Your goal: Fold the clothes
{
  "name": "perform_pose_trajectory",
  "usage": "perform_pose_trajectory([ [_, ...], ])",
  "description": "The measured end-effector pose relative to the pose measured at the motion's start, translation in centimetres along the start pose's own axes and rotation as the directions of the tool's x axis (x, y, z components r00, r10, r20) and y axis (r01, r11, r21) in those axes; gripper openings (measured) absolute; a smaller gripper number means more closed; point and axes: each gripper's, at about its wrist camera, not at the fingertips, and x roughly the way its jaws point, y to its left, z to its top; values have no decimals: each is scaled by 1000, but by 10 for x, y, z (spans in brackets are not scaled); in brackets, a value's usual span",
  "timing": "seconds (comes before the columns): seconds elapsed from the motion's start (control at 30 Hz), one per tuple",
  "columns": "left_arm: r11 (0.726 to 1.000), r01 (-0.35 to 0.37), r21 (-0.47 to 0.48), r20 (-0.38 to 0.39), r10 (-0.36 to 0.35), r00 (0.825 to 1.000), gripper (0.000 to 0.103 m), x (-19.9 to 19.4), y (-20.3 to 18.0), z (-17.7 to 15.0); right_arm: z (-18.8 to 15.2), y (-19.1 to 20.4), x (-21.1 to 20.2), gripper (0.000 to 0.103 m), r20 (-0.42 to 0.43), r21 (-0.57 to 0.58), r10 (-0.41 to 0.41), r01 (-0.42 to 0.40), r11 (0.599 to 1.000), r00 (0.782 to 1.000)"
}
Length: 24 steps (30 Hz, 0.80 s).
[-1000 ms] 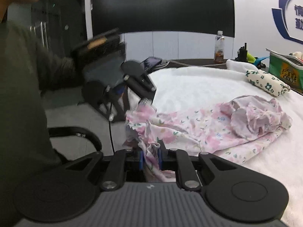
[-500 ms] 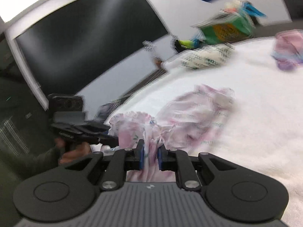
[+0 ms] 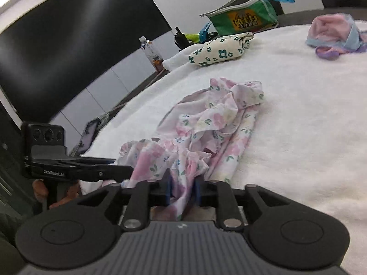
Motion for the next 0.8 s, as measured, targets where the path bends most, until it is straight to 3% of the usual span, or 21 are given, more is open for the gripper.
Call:
perform_pose_trajectory([
  [0.1, 1000, -24, 2, 16, 24, 1000, 30, -6, -1, 0, 2, 13, -21, 40, 79, -113, -74, 82, 990, 994],
  [0.2, 999, -47, -3, 27, 47, 999, 30, -13, -3, 1, 3, 27, -40, 40, 184, -180, -145, 179, 967, 972],
  [0.27, 997, -78, 9, 50, 77, 996, 34, -19, -8, 3, 2, 32, -45, 29, 213, -173, -147, 186, 967, 966],
  [0.3, 995, -99, 20, 68, 97, 993, 39, -23, -12, 4, 0, 35, -45, 18, 217, -173, -144, 183, 968, 966],
  [0.33, 992, -120, 24, 91, 118, 989, 49, -28, -15, 4, -1, 38, -45, 15, 220, -172, -141, 180, 968, 965],
  [0.43, 978, -187, 95, 176, 168, 970, 42, -44, -31, 2, -9, 47, -39, 15, 222, -203, -166, 212, 956, 961],
  [0.47, 971, -205, 126, 207, 176, 962, 29, -49, -38, 0, -12, 51, -36, 15, 222, -218, -185, 233, 948, 957],
  [0.57, 962, -159, 221, 254, 100, 962, 23, -62, -57, -8, -20, 59, -33, 15, 253, -257, -241, 305, 917, 937],
  [0.67, 936, -151, 318, 240, 75, 968, 23, -57, -74, -13, -22, 65, -53, 15, 325, -260, -216, 306, 916, 921],
  [0.8, 912, -188, 364, 175, 132, 976, 24, -20, -75, -13, -22, 70, -49, 15, 276, -283, -185, 264, 922, 943],
])
